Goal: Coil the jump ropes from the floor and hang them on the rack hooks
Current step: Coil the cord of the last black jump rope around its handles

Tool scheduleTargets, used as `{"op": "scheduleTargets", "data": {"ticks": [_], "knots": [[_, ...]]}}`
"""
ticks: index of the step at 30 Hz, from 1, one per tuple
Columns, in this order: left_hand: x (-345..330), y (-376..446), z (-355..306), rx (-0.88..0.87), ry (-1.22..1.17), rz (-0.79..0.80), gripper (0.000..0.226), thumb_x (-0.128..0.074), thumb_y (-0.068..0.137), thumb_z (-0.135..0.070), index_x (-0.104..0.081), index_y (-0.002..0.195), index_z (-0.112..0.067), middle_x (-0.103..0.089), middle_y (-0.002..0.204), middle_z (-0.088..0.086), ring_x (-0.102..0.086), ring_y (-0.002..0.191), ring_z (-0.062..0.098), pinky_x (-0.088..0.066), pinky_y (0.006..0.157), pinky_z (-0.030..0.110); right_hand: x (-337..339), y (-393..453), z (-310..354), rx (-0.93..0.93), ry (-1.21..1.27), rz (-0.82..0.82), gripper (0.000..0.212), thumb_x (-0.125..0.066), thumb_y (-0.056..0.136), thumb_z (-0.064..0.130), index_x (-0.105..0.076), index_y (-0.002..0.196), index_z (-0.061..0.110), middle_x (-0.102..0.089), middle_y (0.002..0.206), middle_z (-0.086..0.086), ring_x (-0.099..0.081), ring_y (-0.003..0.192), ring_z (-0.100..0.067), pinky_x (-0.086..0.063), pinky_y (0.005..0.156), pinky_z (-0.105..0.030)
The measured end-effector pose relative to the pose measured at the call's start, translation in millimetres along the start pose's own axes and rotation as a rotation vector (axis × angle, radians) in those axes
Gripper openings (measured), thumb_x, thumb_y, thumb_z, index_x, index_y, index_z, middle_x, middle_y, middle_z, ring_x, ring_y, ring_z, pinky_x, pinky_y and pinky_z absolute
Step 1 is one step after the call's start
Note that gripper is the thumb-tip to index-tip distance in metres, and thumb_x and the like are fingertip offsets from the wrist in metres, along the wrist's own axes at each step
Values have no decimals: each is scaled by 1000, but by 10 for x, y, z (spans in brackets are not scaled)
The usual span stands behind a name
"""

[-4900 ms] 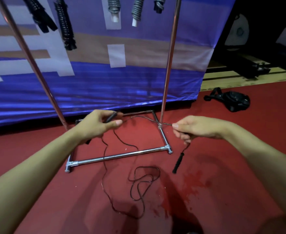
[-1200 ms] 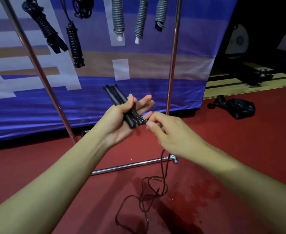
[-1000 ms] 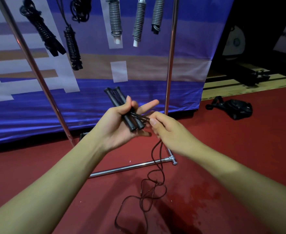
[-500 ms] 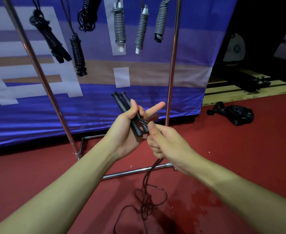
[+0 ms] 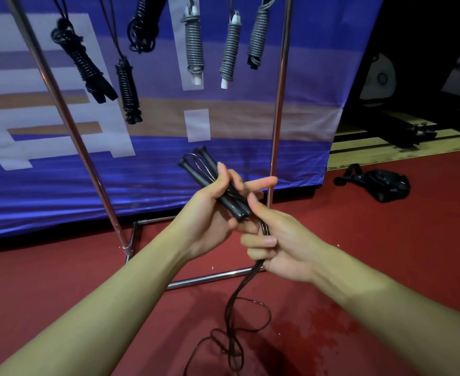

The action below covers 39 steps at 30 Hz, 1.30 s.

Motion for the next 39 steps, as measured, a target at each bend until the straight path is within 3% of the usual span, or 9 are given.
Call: {"op": "scheduleTargets", "data": {"ticks": [7, 15, 17, 22, 25, 30, 33, 36, 39], "knots": [[19, -9, -1, -18, 159, 6, 39, -33, 108, -44, -50, 90, -15, -67, 136, 14, -72, 85, 14, -55, 71, 23, 37, 14, 36, 128, -91, -148, 34, -52, 104, 39, -64, 131, 21, -56, 74, -1, -26, 49, -2, -18, 40, -13], [34, 69, 116, -43, 194, -97, 30, -45, 105, -43, -60, 102, -17, -70, 132, 11, -65, 117, 25, -50, 100, 43, 34, 21, 89, 259, -245, -294, 26, -45, 110, 32, -64, 126, 27, -31, 61, 8, -19, 53, -6, -18, 41, -17], [37, 72, 133, -21, 138, -99, 27, -49, 102, -43, -62, 109, -20, -70, 133, 8, -63, 116, 25, -47, 98, 44, 36, 54, 107, 314, -266, -329, 24, -46, 109, 30, -60, 116, 11, -30, 59, 8, -19, 50, -6, -20, 40, -18], [285, -7, -157, -99, -30, -254, 26, -64, 93, -25, -64, 119, -23, -75, 121, 1, -73, 107, 22, -60, 82, 39, 168, 53, 285, 343, -349, -299, 26, -48, 108, 28, -43, 85, 17, -28, 61, 6, -20, 50, -6, -20, 40, -17], [510, -90, -293, -174, 280, -318, 43, -71, 90, -27, -60, 131, -23, -75, 117, 2, -74, 107, 26, -63, 71, 36, 279, 28, 329, 309, -434, -286, 30, -49, 108, 30, -38, 82, 19, -25, 65, 4, -20, 52, -6, -17, 44, -19], [563, -145, -245, -315, 1174, -57, 89, -87, 73, -50, -45, 150, -36, -52, 145, -16, -60, 126, 7, -51, 100, 25, 373, 68, 270, 207, -521, -241, 24, -49, 108, 31, -44, 90, 15, -29, 68, 2, -22, 52, -7, -21, 41, -17], [559, -134, -202, -432, 1558, -60, 90, -77, 70, -76, -52, 145, -33, -49, 141, -17, -49, 127, 13, -46, 107, 38, 390, 73, 291, 145, -568, -209, 23, -50, 107, 32, -44, 92, 16, -30, 68, 2, -23, 52, -6, -23, 40, -16], [536, -124, -230, -482, 1810, -54, 71, -65, 75, -83, -58, 124, -32, -59, 126, -16, -57, 107, 15, -51, 89, 44, 369, 49, 301, 79, -608, -155, 29, -48, 108, 30, -39, 83, 21, -30, 66, 4, -20, 53, -6, -19, 41, -16], [502, -93, -175, -294, 1849, -57, 52, -66, 81, -73, -38, 106, -36, -64, 84, -14, -57, 70, 10, -46, 64, 36, 337, -1, 313, 60, -668, -105, 30, -46, 109, 29, -39, 82, 19, -32, 65, 4, -19, 53, -7, -17, 43, -18]]}}
Point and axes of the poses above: each hand's wrist, its own y-axis towards the middle knuckle, its own x-axis out of the back of the hand, z = x × y, the point moved 4 cm from there along y, towards the middle knuckle
